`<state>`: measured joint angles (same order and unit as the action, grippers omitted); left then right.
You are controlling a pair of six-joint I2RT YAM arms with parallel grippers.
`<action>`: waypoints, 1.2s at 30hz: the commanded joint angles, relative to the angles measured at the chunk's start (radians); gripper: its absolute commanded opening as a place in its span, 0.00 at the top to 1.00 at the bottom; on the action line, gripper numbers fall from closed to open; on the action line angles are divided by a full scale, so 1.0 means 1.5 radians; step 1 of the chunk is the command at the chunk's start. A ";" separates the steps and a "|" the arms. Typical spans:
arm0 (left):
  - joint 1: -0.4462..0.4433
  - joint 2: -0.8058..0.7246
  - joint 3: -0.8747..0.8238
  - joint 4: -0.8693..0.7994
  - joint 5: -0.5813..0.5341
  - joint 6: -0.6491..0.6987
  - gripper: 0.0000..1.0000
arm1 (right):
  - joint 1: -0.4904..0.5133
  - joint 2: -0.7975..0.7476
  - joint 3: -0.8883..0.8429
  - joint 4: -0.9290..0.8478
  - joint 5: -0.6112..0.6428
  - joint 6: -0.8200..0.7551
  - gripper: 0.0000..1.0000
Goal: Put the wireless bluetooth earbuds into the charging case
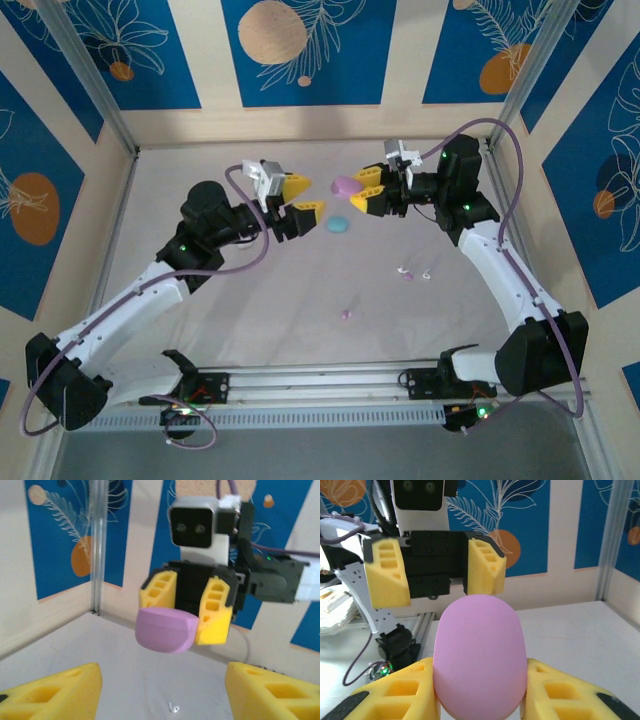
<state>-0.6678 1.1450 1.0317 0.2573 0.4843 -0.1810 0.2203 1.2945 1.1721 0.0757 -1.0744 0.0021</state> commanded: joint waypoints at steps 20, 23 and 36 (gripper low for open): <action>-0.001 0.086 0.029 0.110 0.137 -0.009 0.43 | 0.035 0.010 0.051 -0.133 -0.034 -0.110 0.68; -0.001 0.092 0.031 0.115 0.138 -0.018 0.46 | 0.037 0.011 0.053 -0.141 -0.035 -0.120 0.68; -0.005 0.111 0.052 0.090 0.151 -0.020 0.55 | 0.041 0.015 0.059 -0.139 -0.038 -0.127 0.68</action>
<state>-0.6701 1.3064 1.0729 0.3771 0.6880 -0.2039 0.2729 1.3132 1.2297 -0.1104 -1.1011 -0.1658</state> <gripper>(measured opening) 0.452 0.355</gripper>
